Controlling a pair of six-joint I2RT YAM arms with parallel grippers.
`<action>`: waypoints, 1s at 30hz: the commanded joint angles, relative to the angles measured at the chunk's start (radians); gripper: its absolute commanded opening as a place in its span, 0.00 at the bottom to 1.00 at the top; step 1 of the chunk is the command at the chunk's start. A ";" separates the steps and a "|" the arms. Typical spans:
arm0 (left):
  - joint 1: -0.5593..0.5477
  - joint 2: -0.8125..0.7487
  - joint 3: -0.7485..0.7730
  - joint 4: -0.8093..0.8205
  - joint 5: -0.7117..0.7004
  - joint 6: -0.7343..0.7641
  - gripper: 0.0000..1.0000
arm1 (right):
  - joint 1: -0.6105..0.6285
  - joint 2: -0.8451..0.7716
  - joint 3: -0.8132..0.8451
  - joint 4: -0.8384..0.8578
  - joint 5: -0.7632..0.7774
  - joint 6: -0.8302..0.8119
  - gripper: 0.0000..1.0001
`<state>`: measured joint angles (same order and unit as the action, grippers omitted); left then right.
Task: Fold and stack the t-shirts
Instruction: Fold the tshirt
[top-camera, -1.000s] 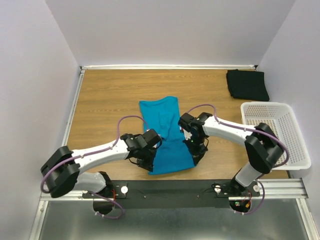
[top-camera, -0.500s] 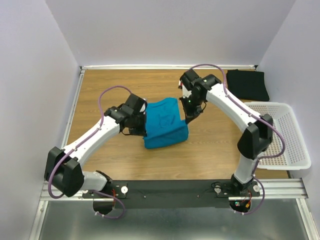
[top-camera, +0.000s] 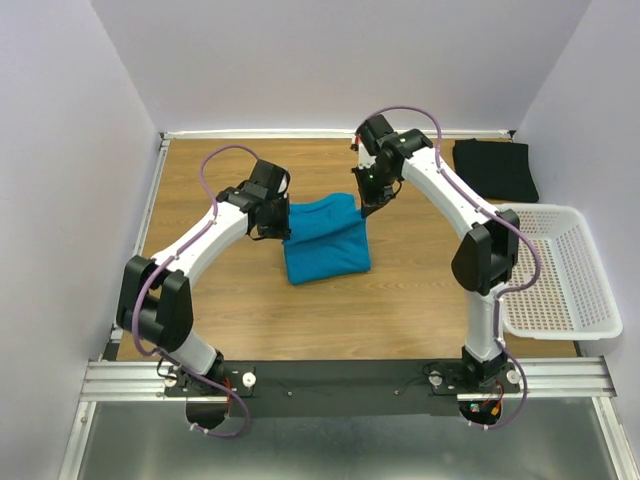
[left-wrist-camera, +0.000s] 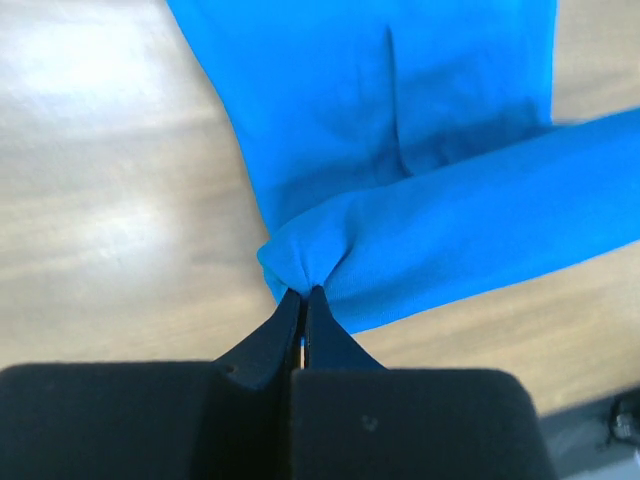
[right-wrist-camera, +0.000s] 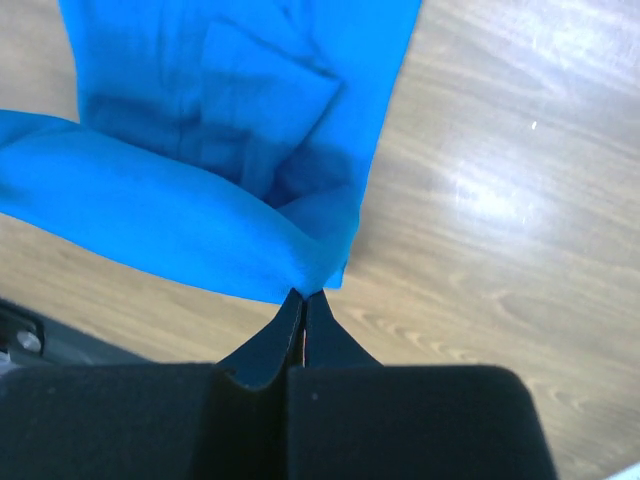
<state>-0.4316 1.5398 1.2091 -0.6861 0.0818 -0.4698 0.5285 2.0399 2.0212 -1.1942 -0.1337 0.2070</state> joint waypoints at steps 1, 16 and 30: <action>0.031 0.069 0.044 0.077 -0.074 0.026 0.00 | -0.022 0.058 0.022 0.067 -0.009 -0.015 0.01; 0.067 0.236 0.033 0.299 -0.166 -0.009 0.00 | -0.061 0.203 -0.051 0.324 0.074 0.015 0.01; 0.067 0.246 0.018 0.418 -0.182 -0.018 0.00 | -0.070 0.154 -0.251 0.470 0.161 0.086 0.01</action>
<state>-0.3744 1.7840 1.2415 -0.3161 -0.0528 -0.4835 0.4736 2.2242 1.8030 -0.7727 -0.0540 0.2665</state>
